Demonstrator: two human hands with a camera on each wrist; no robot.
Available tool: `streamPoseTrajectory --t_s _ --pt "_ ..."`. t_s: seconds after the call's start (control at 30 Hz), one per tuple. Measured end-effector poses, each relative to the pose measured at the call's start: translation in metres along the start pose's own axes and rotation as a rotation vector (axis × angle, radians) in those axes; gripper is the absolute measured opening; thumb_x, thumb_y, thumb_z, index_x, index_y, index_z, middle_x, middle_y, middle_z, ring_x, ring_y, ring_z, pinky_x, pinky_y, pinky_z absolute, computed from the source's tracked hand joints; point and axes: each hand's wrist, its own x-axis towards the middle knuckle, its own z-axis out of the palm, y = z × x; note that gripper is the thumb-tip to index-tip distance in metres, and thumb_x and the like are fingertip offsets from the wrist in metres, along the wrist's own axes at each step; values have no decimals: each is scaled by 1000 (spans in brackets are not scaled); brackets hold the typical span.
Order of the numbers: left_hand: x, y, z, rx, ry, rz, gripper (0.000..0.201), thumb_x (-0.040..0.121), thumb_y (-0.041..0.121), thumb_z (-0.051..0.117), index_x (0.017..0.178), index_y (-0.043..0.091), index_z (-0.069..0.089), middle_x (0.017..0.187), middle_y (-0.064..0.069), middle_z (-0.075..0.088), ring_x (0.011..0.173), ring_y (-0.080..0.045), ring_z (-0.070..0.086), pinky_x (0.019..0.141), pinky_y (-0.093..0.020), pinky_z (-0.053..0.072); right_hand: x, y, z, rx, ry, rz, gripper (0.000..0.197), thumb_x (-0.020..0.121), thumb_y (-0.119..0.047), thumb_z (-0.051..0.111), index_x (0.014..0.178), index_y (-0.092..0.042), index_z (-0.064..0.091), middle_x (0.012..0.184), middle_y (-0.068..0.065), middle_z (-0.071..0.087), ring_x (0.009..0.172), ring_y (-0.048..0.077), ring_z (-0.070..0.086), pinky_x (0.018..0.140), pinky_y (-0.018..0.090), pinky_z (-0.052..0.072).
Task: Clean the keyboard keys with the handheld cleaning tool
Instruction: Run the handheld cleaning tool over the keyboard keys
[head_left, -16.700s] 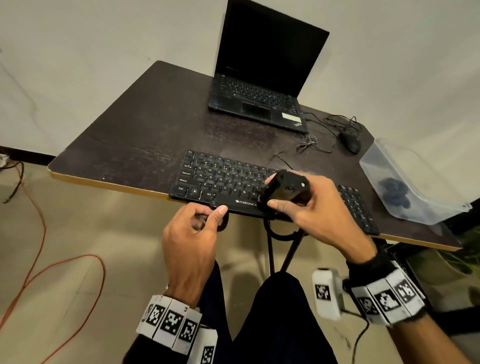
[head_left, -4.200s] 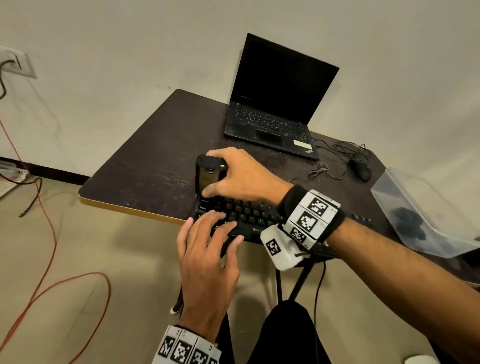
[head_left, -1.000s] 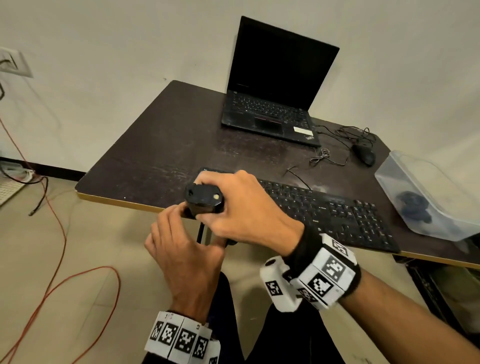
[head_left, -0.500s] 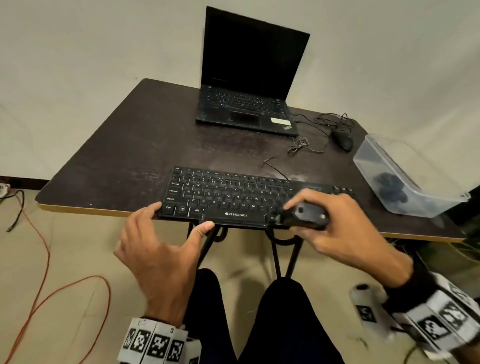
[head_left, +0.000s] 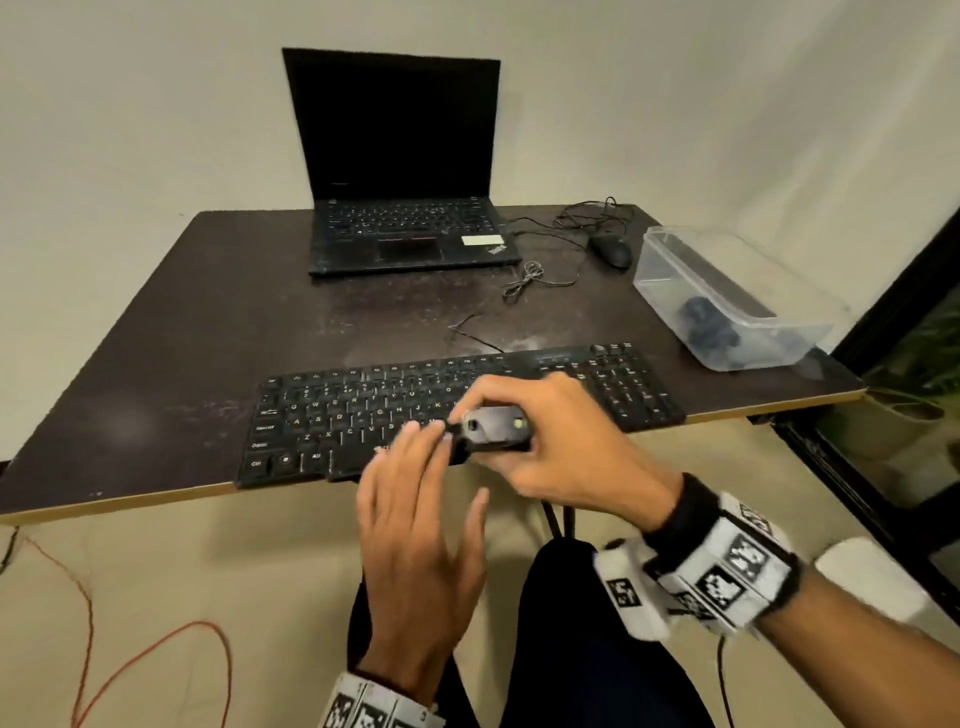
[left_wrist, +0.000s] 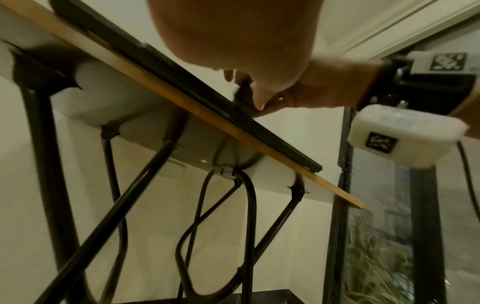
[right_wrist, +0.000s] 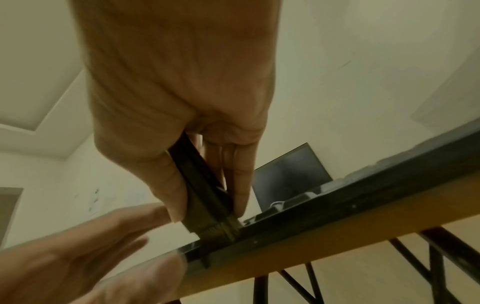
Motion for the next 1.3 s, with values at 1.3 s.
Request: streamPoseTrajectory --t_s 1.3 --pt "8 -21 0 42 -88 30 46 93 30 64 135 12 67 142 -1 62 133 -23 58 121 -48 29 -63 92 -105 92 168 410 41 79 0 90 100 -33 77 103 -13 79 105 4 74 100 44 61"
